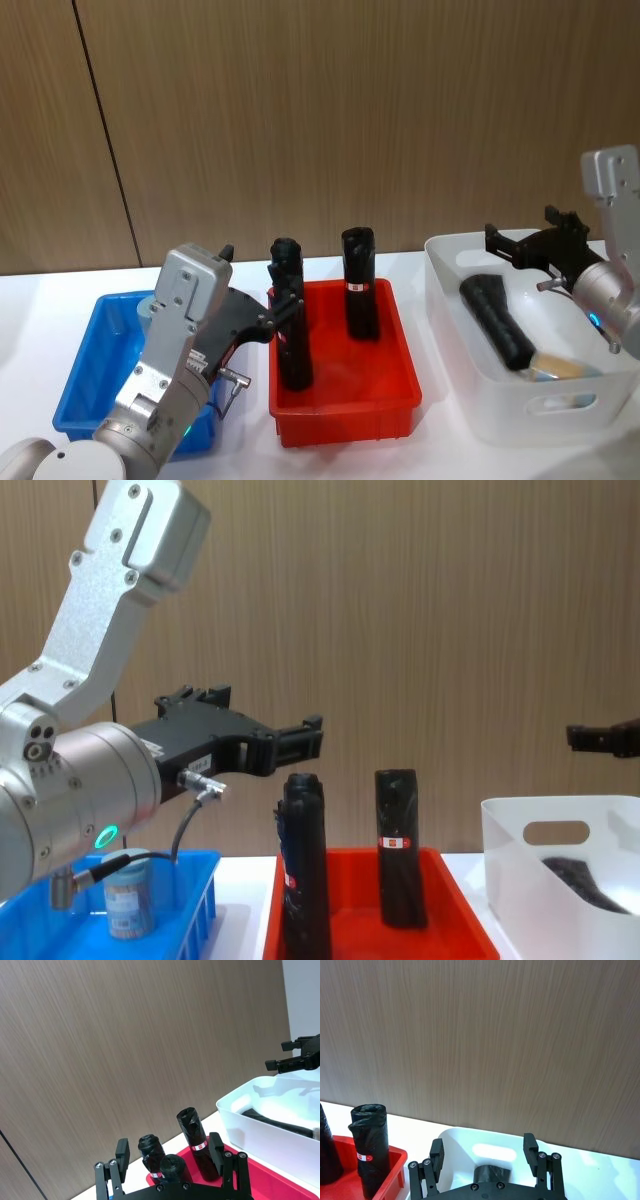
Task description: Pick the cotton swabs from the blue box and place them into the white box.
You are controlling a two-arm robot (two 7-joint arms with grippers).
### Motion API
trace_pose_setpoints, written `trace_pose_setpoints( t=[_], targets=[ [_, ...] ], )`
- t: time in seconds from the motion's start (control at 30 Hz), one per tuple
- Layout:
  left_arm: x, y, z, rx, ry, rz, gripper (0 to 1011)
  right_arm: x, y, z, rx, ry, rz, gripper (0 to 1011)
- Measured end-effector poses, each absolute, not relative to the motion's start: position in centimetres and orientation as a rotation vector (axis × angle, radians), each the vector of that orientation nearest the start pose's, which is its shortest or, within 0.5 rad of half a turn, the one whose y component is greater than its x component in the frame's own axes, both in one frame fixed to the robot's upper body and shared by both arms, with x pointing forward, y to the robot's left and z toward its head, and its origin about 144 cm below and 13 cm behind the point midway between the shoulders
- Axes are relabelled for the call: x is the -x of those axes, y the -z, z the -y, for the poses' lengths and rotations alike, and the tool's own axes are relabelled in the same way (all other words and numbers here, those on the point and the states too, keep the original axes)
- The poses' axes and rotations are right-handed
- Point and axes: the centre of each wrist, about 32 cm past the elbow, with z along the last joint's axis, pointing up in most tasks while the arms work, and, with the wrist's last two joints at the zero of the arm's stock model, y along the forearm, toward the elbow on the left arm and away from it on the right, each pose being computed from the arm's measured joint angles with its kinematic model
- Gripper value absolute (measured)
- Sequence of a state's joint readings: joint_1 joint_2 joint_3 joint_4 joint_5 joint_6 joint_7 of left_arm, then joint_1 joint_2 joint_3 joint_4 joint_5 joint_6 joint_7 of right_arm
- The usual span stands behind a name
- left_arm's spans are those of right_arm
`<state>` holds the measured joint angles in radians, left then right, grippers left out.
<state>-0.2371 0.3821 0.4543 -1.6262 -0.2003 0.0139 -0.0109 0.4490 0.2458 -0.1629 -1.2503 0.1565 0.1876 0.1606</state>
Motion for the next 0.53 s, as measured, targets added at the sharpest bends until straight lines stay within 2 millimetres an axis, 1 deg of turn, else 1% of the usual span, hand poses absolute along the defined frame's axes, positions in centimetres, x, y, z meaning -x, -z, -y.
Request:
trace_pose_setpoints(
  t=[0.53],
  targets=[
    [-49.2, -120.44, -19.84, -0.061, -1.124, 0.268, 1004, -57.91, -120.97, 27.69, 0.174, 1.353, 0.021, 1002]
  ],
)
